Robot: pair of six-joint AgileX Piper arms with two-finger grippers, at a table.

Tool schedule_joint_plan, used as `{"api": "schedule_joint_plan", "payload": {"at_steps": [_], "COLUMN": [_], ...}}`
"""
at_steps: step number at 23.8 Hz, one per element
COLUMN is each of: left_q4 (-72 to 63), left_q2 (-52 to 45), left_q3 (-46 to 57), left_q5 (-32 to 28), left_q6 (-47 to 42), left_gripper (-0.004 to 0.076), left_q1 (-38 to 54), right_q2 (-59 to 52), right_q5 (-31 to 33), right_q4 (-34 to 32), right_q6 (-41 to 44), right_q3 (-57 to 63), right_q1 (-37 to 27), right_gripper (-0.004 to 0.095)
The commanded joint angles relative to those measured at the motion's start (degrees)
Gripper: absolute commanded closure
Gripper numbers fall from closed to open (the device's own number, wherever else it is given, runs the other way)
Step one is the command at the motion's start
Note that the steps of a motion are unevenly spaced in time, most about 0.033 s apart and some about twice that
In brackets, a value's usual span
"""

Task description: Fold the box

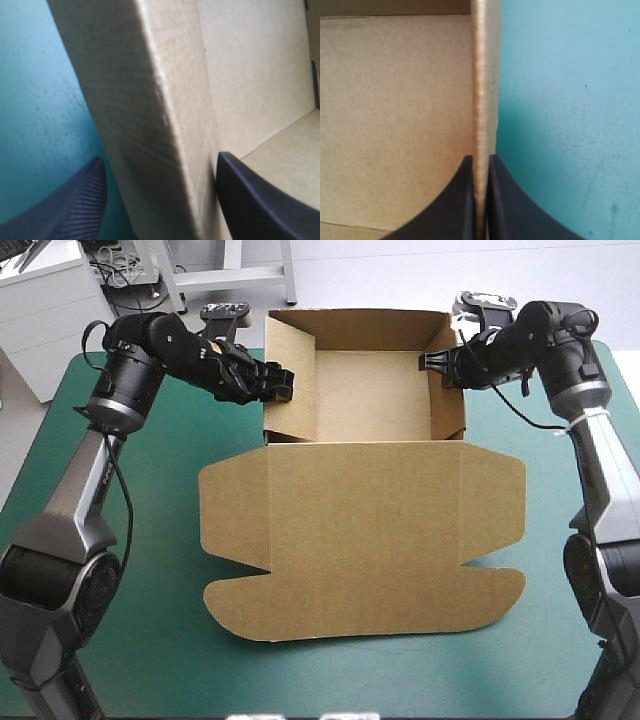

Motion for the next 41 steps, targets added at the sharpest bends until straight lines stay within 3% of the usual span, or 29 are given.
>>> {"api": "schedule_joint_plan", "payload": {"at_steps": [1, 10, 14, 19, 20, 22, 28, 41], "left_q4": [2.91, 8.37, 10.8, 10.87, 12.69, 13.68, 15.49, 19.55], "left_q2": [-2.84, -0.01, 1.21, 2.69, 3.09, 3.11, 4.77, 12.47], "left_q3": [-1.62, -1.62, -1.62, -1.62, -1.62, -1.62, -1.62, -1.62], "left_q5": [2.45, 2.45, 2.45, 2.55, 2.55, 2.55, 2.55, 1.74], "left_q6": [-2.74, -4.26, -5.19, -5.07, -5.07, -4.97, -4.81, -6.24], "left_gripper": [0.03, 0.042, 0.0555, 0.0568, 0.0592, 0.0748, 0.0756, 0.0756], "left_q1": [-1.02, -3.33, -3.94, -4.06, -4.06, -4.06, -4.06, -4.06], "right_q2": [-2.74, -1.85, -1.18, -0.11, 0.47, 1.27, 4.26, 10.84], "right_q5": [-1.6, -0.43, 0.3, 0.18, 0.28, 0.6, 3.03, 3.54], "right_q4": [1.19, -3.34, -4.67, -4.67, -4.56, -4.34, -3.79, -9.02], "right_q6": [0.69, 2.82, 3.09, 4.08, 4.4, 4.49, 4.35, 2.99], "right_q3": [-1.55, -1.55, -1.55, -1.55, -1.55, -1.55, -1.55, -1.69], "right_q1": [0.46, 4.27, 5.41, 6.43, 6.43, 6.43, 6.57, 7.51], "right_gripper": [0.091, 0.091, 0.091, 0.091, 0.091, 0.091, 0.091, 0.091]}}
